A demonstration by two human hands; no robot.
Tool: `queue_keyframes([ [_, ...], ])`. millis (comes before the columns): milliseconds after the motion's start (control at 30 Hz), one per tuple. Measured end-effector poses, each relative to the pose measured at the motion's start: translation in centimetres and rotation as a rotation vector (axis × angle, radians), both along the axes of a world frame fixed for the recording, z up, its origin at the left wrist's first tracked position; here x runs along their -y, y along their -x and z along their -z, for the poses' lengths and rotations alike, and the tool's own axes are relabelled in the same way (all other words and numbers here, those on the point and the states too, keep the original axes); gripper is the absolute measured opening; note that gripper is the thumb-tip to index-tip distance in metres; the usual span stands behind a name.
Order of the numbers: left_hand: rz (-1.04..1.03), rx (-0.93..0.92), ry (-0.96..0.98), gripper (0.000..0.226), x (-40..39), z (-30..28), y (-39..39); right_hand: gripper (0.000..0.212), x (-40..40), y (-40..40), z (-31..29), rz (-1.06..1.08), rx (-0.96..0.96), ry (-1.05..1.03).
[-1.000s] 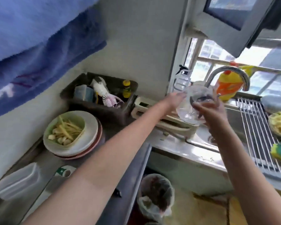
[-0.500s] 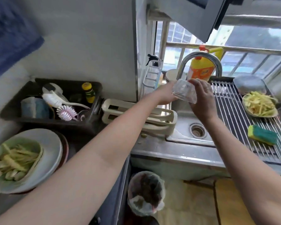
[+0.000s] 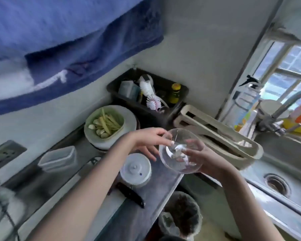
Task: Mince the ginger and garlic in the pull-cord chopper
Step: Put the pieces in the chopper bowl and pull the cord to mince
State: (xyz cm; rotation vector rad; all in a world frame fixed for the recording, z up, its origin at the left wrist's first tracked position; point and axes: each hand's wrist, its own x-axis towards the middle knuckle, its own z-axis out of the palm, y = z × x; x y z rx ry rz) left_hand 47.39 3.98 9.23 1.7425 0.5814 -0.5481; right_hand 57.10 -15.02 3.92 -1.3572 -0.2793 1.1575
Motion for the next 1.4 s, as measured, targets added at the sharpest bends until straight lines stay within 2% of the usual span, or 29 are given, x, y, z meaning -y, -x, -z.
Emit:
queue_keyframes([
  [67,-0.151,-0.140,0.062,0.038,-2.2,2.5,7.4,0.045,-4.0,3.8,2.3,-0.204,0.011,0.088],
  [133,-0.380,-0.213,0.110,0.040,-3.0,5.0,14.5,0.037,-7.7,8.1,3.6,-0.394,0.033,0.160],
  [233,-0.759,-0.198,0.208,0.036,-2.4,7.5,23.4,0.031,-11.5,14.3,4.7,-0.652,0.017,0.199],
  [300,-0.991,-0.162,0.262,0.043,-1.4,9.1,28.2,0.027,-13.1,17.4,5.4,-0.747,0.063,0.188],
  [367,-1.176,-0.138,0.240,0.047,-0.1,10.4,31.9,0.023,-14.1,19.5,6.7,-0.674,0.218,0.082],
  [400,-1.245,-0.145,0.210,0.047,0.6,10.8,33.3,0.025,-14.4,20.0,7.5,-0.583,0.374,0.015],
  [467,-1.360,-0.166,0.185,0.047,1.8,11.7,35.6,0.039,-14.3,20.0,9.5,-0.490,0.788,0.044],
  [533,-1.449,-0.162,0.189,0.044,2.7,12.5,37.6,0.046,-13.4,19.5,10.8,-0.549,1.065,0.207],
  [633,-1.590,-0.155,0.198,0.040,3.3,14.0,39.6,0.051,-11.9,19.2,12.3,-0.738,1.257,0.379],
  [733,-1.715,-0.063,0.179,0.044,3.3,15.6,40.4,0.061,-11.4,19.3,12.8,-0.885,1.491,0.445],
  [900,-1.861,0.099,0.186,0.023,3.2,16.7,40.4,0.071,-11.6,19.9,12.3,-0.925,1.643,0.561],
  [967,-1.927,0.054,0.157,0.019,3.6,16.2,40.1,0.068,-12.0,20.4,12.4,-0.891,1.627,0.617],
  [1033,-2.007,-0.091,0.006,0.026,4.6,15.7,39.8,0.064,-12.5,20.4,12.6,-0.808,1.486,0.649],
  [1067,-1.976,-0.162,-0.189,0.026,5.4,15.4,39.7,0.059,-12.7,20.3,12.4,-0.761,1.382,0.655],
  [1100,-1.854,-0.194,-0.458,0.024,6.4,15.4,39.4,0.050,-12.9,20.0,12.1,-0.716,1.286,0.651],
  [1167,-1.387,-0.081,-0.932,0.017,8.2,15.6,39.0,0.032,-13.0,19.3,11.4,-0.666,1.178,0.616],
  [1200,-1.102,-0.007,-1.053,0.014,8.8,15.8,38.5,0.028,-12.8,19.1,11.1,-0.649,1.150,0.582],
  [1267,-0.608,0.066,-1.022,0.012,8.9,16.5,37.1,0.028,-12.3,18.9,10.8,-0.626,1.132,0.504],
  [1300,-0.465,0.065,-0.989,0.019,8.6,17.2,36.1,0.029,-12.1,18.9,10.9,-0.628,1.131,0.481],
  [1333,-0.395,0.072,-0.998,0.031,8.2,17.8,34.9,0.031,-11.9,19.1,10.9,-0.631,1.135,0.472],
  [1400,-0.417,0.051,-1.003,0.064,7.1,19.2,32.5,0.033,-11.7,19.8,11.2,-0.636,1.153,0.478],
])
